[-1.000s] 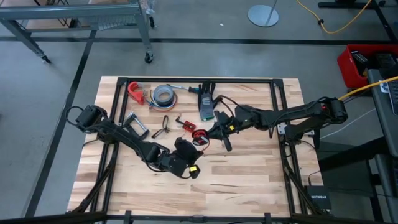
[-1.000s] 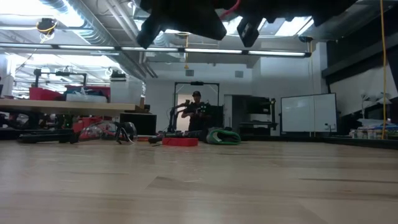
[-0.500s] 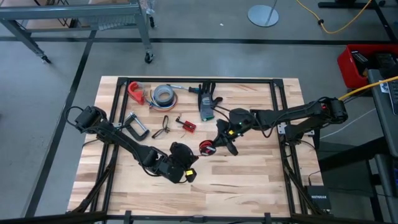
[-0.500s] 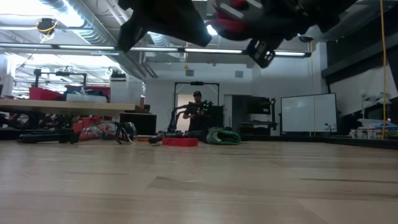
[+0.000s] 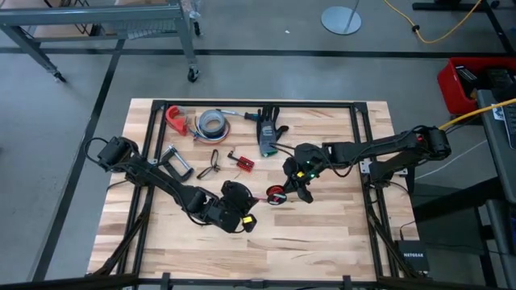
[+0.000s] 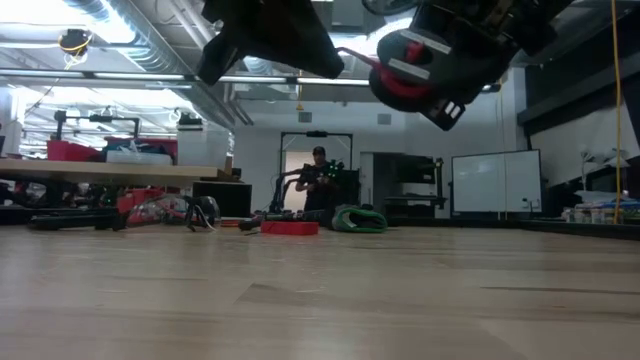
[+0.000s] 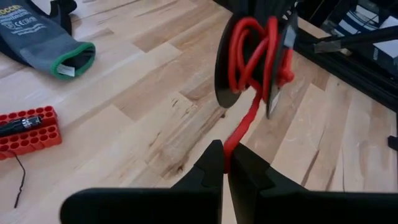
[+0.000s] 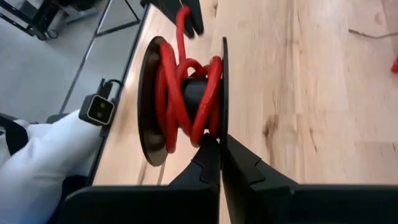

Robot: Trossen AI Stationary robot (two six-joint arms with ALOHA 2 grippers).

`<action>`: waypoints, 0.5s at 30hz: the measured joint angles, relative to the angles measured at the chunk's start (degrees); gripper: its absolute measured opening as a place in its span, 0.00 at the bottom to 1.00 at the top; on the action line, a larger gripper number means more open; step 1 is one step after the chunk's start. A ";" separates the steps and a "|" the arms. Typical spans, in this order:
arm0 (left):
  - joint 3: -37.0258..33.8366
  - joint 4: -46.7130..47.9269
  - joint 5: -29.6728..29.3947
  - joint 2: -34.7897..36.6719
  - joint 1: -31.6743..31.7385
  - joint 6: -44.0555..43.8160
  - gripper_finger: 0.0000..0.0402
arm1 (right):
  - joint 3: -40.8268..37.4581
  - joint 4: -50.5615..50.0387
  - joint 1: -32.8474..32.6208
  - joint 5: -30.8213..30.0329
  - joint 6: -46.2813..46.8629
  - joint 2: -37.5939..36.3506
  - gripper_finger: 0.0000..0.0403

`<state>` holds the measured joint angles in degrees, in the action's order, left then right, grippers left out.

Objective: Coil cords
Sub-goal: Coil the orange wire into the black spool

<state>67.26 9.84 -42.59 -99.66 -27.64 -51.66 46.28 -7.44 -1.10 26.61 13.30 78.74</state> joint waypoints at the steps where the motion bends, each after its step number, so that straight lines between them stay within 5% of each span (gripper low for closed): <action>1: 0.00 -0.01 0.01 0.11 0.00 0.02 0.00 | 0.00 -0.45 0.00 0.00 -0.09 0.00 0.01; 15: 0.00 -7.32 1.93 1.78 3.28 8.50 0.00 | 0.00 -2.03 -0.07 2.59 -3.33 0.00 0.01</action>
<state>67.26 2.52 -40.66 -97.89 -24.36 -43.16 46.28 -9.47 -1.17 29.20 9.96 78.74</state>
